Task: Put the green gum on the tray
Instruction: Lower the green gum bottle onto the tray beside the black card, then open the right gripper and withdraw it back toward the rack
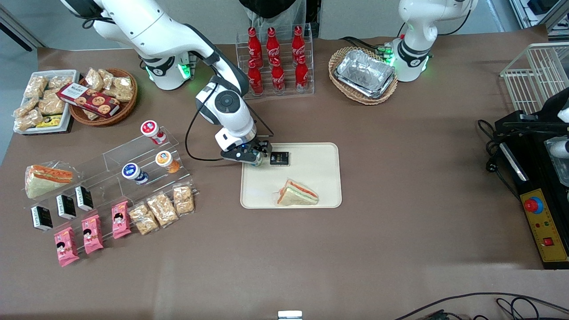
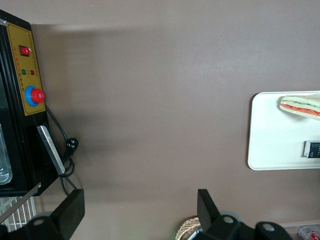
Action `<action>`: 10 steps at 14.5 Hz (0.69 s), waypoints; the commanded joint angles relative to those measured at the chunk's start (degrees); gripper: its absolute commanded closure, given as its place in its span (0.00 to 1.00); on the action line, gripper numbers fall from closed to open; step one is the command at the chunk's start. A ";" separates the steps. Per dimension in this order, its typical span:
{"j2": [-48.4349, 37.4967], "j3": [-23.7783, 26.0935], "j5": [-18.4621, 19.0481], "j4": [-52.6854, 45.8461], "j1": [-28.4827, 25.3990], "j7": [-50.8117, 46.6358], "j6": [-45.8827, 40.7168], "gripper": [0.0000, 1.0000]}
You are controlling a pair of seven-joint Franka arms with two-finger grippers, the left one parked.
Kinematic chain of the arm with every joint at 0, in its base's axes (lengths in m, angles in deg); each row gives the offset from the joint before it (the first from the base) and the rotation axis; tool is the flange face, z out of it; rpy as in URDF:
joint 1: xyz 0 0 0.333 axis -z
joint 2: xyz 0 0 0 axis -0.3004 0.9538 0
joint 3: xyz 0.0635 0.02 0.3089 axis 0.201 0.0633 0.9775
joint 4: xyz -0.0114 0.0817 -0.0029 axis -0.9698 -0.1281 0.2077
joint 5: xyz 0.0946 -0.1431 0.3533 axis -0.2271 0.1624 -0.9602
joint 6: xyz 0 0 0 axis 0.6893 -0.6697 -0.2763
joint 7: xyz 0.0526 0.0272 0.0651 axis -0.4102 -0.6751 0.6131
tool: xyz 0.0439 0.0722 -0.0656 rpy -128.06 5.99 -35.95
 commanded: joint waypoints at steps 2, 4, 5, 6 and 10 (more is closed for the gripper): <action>-10.64 -0.02 1.65 -1.24 4.06 1.16 -10.00 0.00; -16.10 -0.02 -0.01 -2.03 8.00 7.90 -17.91 0.00; -18.30 -0.11 -2.63 -2.73 10.11 12.38 -21.78 0.00; -20.41 -0.20 -5.79 -3.95 12.31 17.73 -25.30 0.00; -22.80 -0.72 -11.44 -13.60 26.36 39.18 -40.23 0.00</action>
